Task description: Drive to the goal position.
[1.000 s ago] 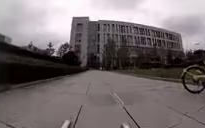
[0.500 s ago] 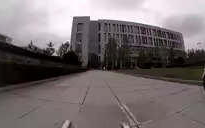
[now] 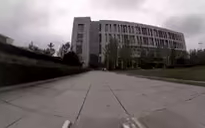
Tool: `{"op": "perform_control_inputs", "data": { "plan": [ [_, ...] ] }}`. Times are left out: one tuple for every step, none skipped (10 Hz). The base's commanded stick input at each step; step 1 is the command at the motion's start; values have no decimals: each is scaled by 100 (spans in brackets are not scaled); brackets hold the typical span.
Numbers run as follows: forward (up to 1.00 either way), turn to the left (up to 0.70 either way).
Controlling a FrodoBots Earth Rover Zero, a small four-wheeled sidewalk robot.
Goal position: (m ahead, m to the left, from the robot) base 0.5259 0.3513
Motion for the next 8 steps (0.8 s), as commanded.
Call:
{"op": "perform_control_inputs", "data": {
  "plan": [
    [100, 0],
    [100, 0],
    [100, 0],
    [100, -16],
    [100, -19],
    [100, -12],
    [100, -5],
    [100, 0]
  ]
}}
